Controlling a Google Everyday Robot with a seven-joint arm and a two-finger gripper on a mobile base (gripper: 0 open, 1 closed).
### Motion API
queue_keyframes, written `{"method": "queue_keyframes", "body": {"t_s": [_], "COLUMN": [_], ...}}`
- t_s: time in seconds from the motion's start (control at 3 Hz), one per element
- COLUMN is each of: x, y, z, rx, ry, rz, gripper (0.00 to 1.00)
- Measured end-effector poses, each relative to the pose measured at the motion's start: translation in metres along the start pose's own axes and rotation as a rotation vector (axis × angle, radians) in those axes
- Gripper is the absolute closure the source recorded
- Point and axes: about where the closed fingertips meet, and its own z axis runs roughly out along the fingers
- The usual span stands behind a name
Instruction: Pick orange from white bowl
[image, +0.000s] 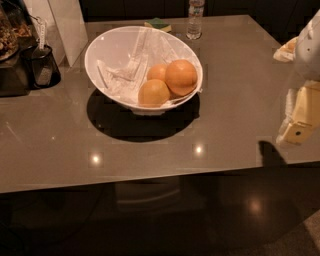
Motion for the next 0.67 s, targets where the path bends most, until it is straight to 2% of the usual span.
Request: {"method": "queue_keyframes", "body": {"t_s": [0.33, 0.67], "x": [0.0, -0.0073], "y": [0.0, -0.0059], "z": [0.0, -0.0017], "rx": [0.0, 0.001], "ry": [0.0, -0.03], "rz": [0.0, 0.001], "gripper": [0.0, 0.0]}}
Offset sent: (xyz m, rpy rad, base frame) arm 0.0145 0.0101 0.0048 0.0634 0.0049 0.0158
